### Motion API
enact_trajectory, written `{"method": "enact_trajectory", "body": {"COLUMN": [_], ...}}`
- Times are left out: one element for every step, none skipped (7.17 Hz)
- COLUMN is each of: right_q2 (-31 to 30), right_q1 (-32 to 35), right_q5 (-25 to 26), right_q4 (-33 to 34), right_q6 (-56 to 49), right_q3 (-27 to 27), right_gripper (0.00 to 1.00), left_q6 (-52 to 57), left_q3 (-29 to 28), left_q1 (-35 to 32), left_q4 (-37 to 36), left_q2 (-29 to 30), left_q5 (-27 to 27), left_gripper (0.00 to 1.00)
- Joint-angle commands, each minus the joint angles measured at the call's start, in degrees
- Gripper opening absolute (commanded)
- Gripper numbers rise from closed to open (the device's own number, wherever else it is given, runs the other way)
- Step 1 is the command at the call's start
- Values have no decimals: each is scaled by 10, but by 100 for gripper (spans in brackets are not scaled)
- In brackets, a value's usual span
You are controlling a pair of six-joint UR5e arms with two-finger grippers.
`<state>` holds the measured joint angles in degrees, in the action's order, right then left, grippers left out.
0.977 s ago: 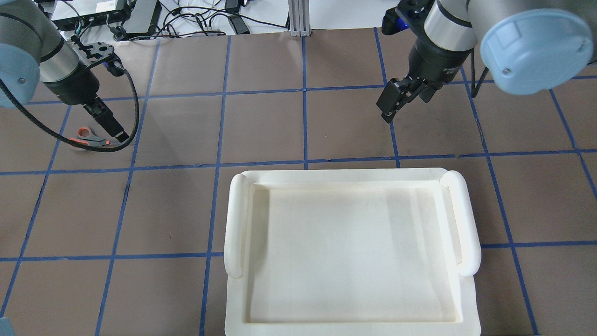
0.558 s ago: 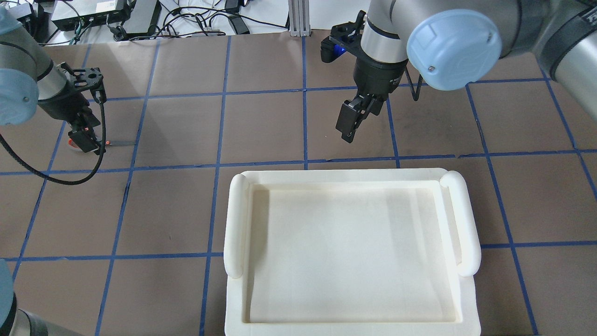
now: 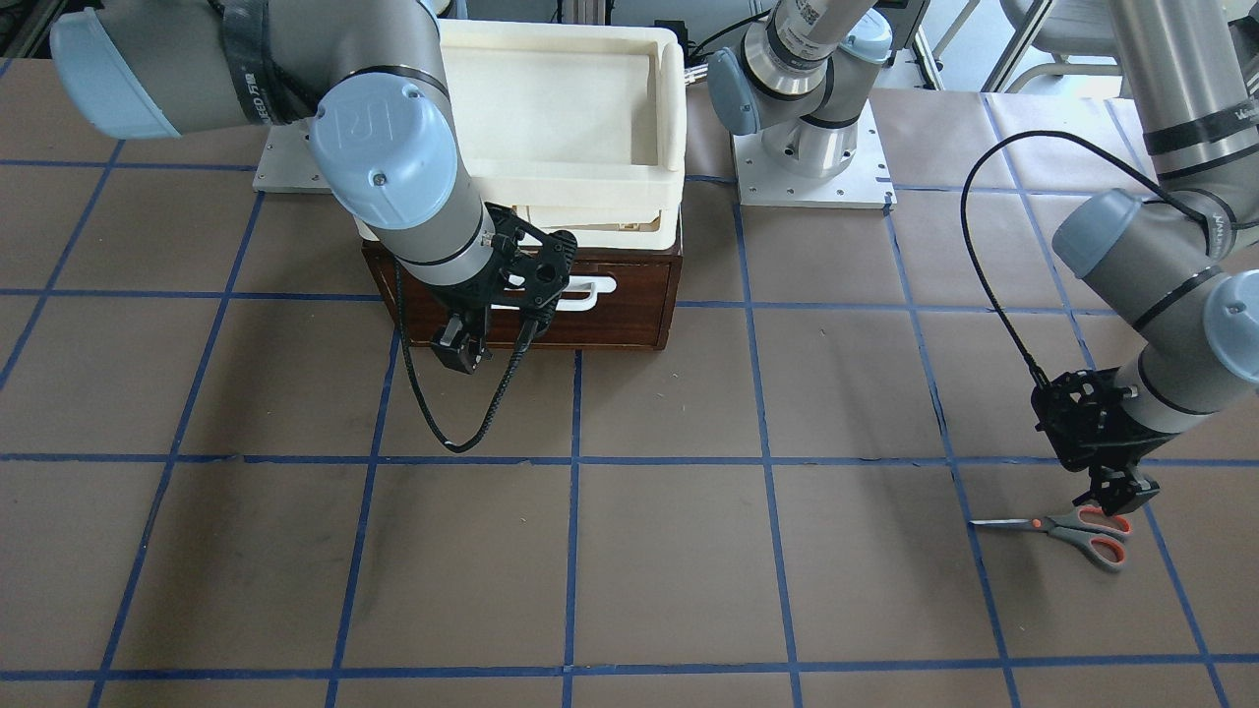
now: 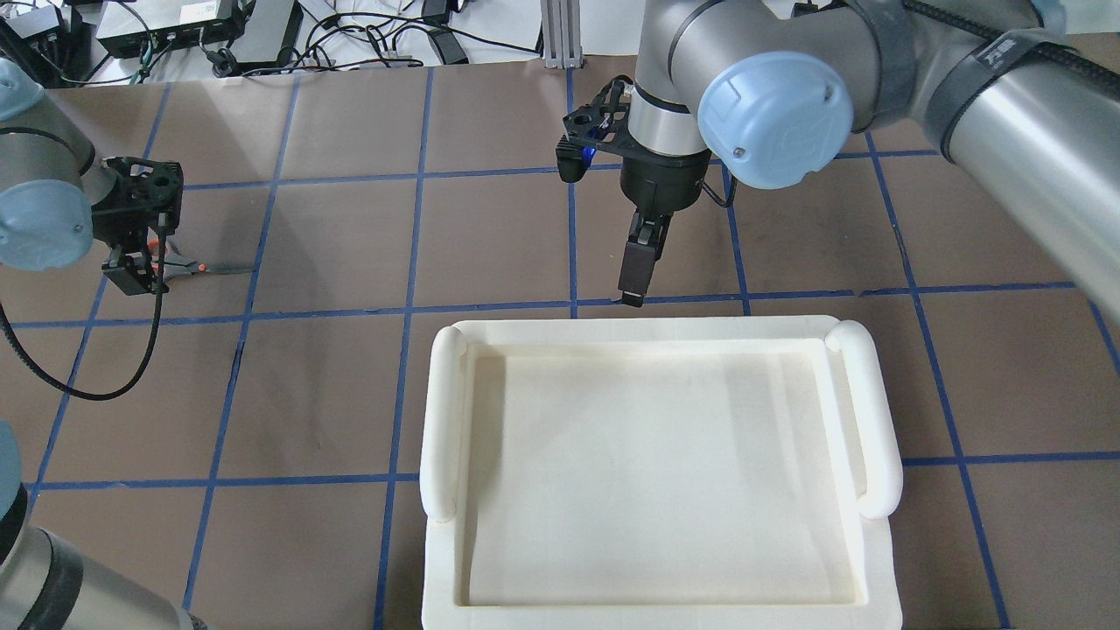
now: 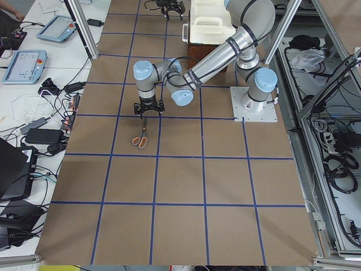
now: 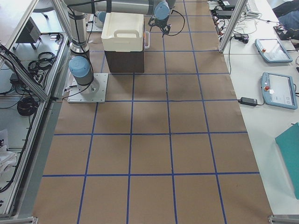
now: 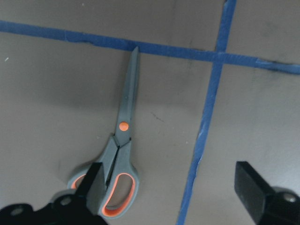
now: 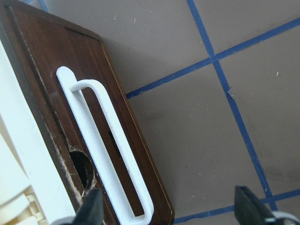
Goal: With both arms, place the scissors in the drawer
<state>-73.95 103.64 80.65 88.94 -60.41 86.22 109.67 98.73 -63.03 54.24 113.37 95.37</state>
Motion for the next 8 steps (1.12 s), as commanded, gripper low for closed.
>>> {"method": "enact_trajectory", "body": {"right_q2": [29,47,71,87,93,93,93,95], "right_q1": [2,1,2,2,2,2,2,2], "right_q5": [-7,-2,-1,-3,0,-8,-9,-9], "right_q4": [-35,-75,-97,-105,-141,-154,-162,-157], "right_q6": [-66,-120,-132,-149,-188,-190,-192,-192], "right_q3": [-35,-67,-84,-84,-85,-87,-88,-94], "right_gripper": [96,96,96,96,96,96,96,95], "left_q6": [106,145,146,153,154,151,152,149], "left_q3": [0,0,-1,-2,-9,-13,-22,-22], "left_q1": [7,8,8,8,8,19,39,43], "left_q4": [-87,-110,-116,-117,-117,-119,-123,-122], "left_q2": [31,42,54,69,79,85,95,101], "left_q5": [-4,-5,-23,-28,-27,-30,-50,-57], "left_gripper": [97,94,90,91,91,90,90,90]}}
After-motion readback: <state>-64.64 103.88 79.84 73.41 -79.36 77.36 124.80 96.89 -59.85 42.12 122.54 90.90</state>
